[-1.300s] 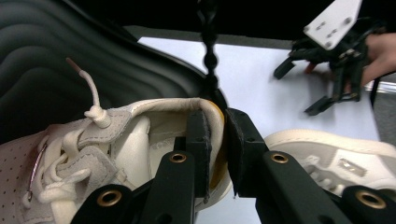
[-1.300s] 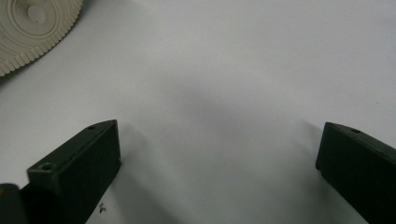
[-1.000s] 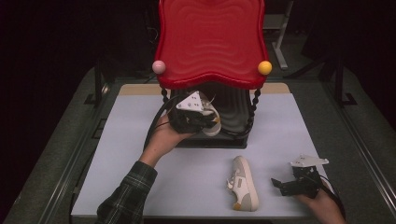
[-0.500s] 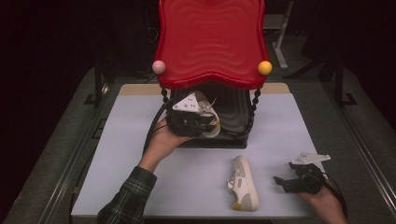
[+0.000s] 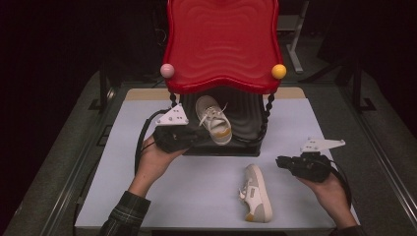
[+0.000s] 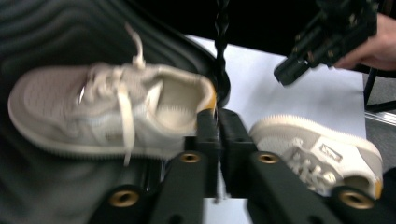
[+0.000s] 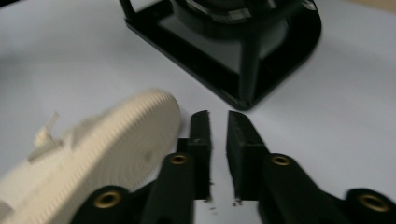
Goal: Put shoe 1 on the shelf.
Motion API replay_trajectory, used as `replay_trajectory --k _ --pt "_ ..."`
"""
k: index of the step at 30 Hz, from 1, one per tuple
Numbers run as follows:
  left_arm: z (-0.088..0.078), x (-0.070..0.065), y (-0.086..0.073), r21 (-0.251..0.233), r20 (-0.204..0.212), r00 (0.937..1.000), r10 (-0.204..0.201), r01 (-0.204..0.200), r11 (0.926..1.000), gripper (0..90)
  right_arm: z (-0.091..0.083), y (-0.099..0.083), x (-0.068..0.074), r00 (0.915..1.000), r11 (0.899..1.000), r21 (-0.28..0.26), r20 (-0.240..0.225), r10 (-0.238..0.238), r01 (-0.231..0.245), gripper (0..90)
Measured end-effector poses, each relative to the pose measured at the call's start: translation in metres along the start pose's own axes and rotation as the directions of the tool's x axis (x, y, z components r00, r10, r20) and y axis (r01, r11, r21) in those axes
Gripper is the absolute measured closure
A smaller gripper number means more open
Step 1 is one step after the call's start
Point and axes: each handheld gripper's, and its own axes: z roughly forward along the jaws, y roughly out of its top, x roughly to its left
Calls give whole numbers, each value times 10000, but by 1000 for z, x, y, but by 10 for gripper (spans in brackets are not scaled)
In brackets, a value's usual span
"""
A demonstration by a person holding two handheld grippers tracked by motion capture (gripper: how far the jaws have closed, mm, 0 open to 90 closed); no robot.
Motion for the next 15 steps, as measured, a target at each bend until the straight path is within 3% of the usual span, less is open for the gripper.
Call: replay_trajectory --k 2,5,15 --pt "-1 0 -6 176 -198 9997 -140 144 9997 897 2 6 1 9998 9999 -89 -136 -132 131 893" --pt "2 2 -17 453 -613 9976 -326 354 9983 897 13 29 6 9970 9984 -377 -632 -444 420 896" --pt "24 13 -32 708 -1321 9870 -920 1020 9923 897 49 76 18 9881 9930 -677 -1140 -1036 963 897"
